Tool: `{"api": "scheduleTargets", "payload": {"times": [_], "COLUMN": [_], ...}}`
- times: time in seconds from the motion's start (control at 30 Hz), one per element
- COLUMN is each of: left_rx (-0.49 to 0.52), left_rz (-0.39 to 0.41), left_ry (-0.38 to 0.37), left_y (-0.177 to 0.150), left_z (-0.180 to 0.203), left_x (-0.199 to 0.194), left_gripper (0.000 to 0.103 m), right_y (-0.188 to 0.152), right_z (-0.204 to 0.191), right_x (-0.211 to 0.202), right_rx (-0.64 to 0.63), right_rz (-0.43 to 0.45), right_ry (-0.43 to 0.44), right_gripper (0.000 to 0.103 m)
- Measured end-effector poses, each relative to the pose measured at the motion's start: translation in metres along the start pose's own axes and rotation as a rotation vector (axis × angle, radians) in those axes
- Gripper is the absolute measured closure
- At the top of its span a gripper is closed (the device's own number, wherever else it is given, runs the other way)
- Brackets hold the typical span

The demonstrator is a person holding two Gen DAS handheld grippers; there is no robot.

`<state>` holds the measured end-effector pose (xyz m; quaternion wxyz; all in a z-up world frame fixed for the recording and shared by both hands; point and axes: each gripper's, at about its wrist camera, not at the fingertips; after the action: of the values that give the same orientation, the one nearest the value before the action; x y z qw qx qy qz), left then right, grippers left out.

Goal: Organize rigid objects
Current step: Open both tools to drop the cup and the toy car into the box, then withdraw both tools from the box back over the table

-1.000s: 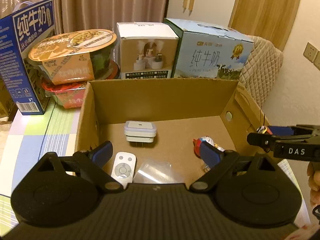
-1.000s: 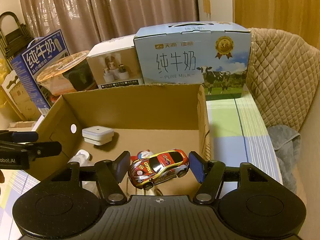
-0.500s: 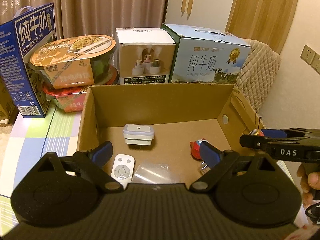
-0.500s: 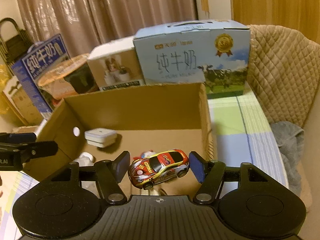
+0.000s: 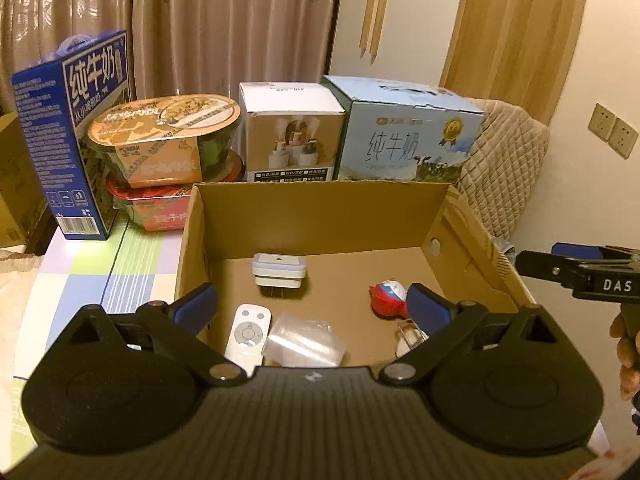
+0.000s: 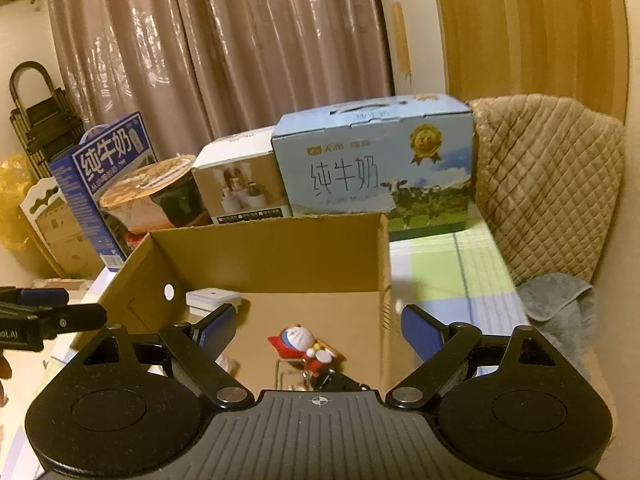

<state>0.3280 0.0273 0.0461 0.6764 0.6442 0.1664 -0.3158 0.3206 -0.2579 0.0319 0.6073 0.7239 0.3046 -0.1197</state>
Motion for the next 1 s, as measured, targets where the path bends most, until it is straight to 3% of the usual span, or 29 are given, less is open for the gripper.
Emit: {"api": "scheduleTargets", "payload": {"times": [0.23, 0.6, 1.0], "left_rx": [-0.022, 0.033, 0.155], "left_rz": [0.033, 0.058, 0.02], "left_ry": [-0.004, 0.03, 0.025], "left_y": [-0.015, -0.063, -0.137], "left_z": [0.012, 0.045, 0.093], "left_x": [-0.043, -0.114, -0.143], "left_gripper": [0.001, 0.001, 0.001], "right_y": [-0.019, -0.084, -0.133], "right_z": [0.001, -0.002, -0.01], "right_x": [-0.057, -0.139, -0.196], "right_rx": [-0.017, 0.012, 0.049], "right_rz": [0.05, 0.058, 0.049], "right_ry": [-0.037, -0.059, -0.079], "right_gripper": [0.017, 0.016, 0.016]}}
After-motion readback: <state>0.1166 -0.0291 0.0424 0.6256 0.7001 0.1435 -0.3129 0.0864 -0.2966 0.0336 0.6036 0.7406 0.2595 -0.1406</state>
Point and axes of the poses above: each gripper's, at about its wrist camera, not at the fingertips, and x roughly the way its jaws point, z to its right, y to its top, and after that the axes turned 2 degrees about z, right-handed
